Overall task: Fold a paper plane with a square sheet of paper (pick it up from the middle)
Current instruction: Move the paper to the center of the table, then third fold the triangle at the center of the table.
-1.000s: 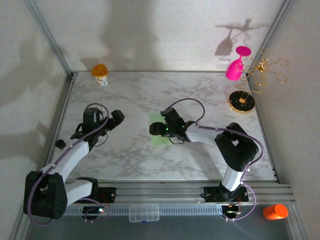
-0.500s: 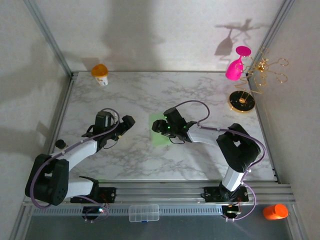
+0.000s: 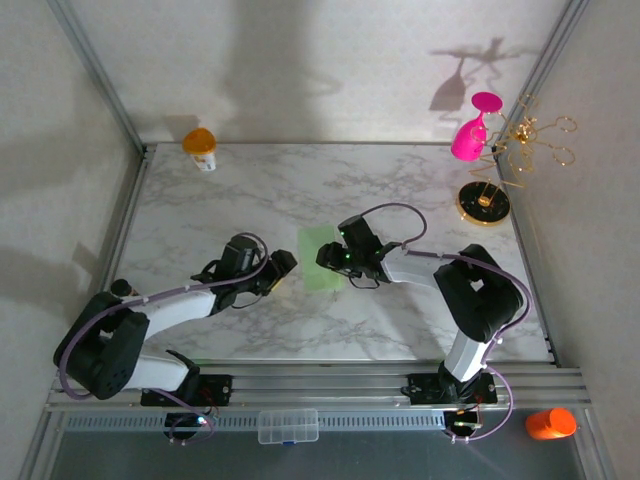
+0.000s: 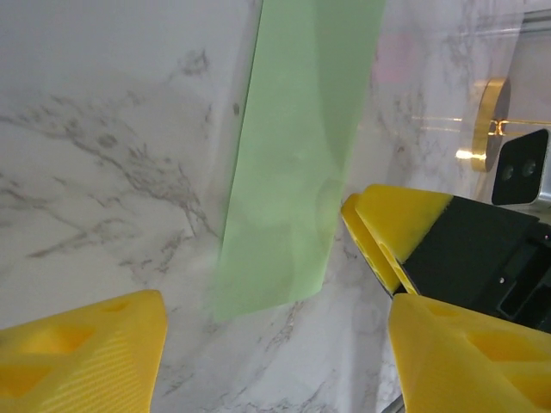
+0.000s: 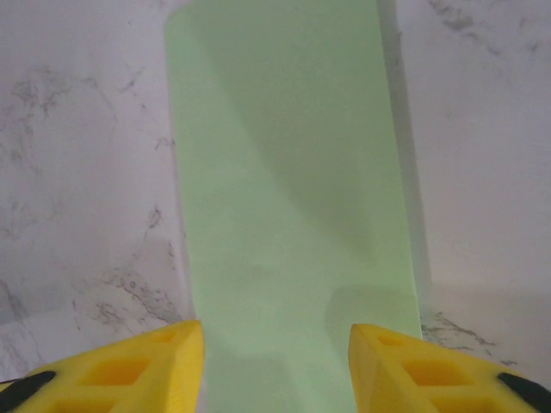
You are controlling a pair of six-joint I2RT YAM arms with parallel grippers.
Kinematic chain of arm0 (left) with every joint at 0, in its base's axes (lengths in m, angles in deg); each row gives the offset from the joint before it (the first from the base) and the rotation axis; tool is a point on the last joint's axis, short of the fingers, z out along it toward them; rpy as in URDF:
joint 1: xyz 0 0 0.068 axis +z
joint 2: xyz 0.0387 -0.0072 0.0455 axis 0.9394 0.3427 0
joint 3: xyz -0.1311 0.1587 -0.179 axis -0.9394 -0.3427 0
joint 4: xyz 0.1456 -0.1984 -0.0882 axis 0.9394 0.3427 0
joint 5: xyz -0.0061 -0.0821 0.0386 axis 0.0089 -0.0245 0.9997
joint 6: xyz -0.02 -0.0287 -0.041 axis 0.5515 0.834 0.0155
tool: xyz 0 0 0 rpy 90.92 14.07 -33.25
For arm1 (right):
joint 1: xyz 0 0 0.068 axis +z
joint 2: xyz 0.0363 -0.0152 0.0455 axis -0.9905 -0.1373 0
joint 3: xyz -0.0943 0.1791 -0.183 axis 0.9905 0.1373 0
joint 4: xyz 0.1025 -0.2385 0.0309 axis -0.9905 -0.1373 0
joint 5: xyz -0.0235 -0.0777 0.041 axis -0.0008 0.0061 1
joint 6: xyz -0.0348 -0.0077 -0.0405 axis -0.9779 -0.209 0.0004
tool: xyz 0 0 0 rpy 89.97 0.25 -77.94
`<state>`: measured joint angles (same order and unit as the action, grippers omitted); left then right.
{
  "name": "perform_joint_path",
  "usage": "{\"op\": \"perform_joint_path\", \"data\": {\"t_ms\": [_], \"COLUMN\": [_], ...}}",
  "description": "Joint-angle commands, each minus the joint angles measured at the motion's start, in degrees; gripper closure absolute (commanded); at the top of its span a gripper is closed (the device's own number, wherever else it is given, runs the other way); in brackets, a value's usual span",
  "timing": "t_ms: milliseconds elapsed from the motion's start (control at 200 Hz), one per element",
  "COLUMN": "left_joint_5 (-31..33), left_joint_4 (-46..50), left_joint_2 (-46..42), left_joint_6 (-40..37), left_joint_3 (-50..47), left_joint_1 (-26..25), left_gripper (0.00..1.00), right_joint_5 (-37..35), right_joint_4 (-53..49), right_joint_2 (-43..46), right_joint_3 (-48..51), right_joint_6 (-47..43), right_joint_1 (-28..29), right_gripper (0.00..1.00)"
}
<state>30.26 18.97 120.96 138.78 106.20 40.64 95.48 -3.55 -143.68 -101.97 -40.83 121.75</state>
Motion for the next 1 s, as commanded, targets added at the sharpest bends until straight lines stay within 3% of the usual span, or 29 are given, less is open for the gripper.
{"op": "perform_joint_path", "data": {"t_ms": [0, 411, 711, 996], "left_joint_5": [2.3, 5.6, 3.3, 3.1], "left_joint_4": [-3.5, -4.7, -8.3, -10.1], "left_joint_2": [2.3, 9.5, 13.9, 15.0], "left_joint_6": [3.5, 5.0, 5.4, 4.2], "left_joint_3": [0.5, 2.2, 4.6, 5.0], "left_joint_1": [-2.7, -8.0, -8.0, -6.4], "left_gripper": [0.33, 0.51, 0.69, 0.77], "right_joint_5": [1.6, 1.3, 1.5, 1.6], "right_joint_4": [-0.4, 0.6, 0.8, 1.0], "right_joint_2": [-1.4, -2.4, -2.3, -2.1], "right_joint_3": [1.1, 4.6, 5.2, 5.8], "right_joint_6": [-1.5, 0.4, 0.0, -0.1], "right_joint_1": [-1.2, -1.5, -1.8, -1.9], "right_gripper": [0.52, 0.53, 0.53, 0.54]}}
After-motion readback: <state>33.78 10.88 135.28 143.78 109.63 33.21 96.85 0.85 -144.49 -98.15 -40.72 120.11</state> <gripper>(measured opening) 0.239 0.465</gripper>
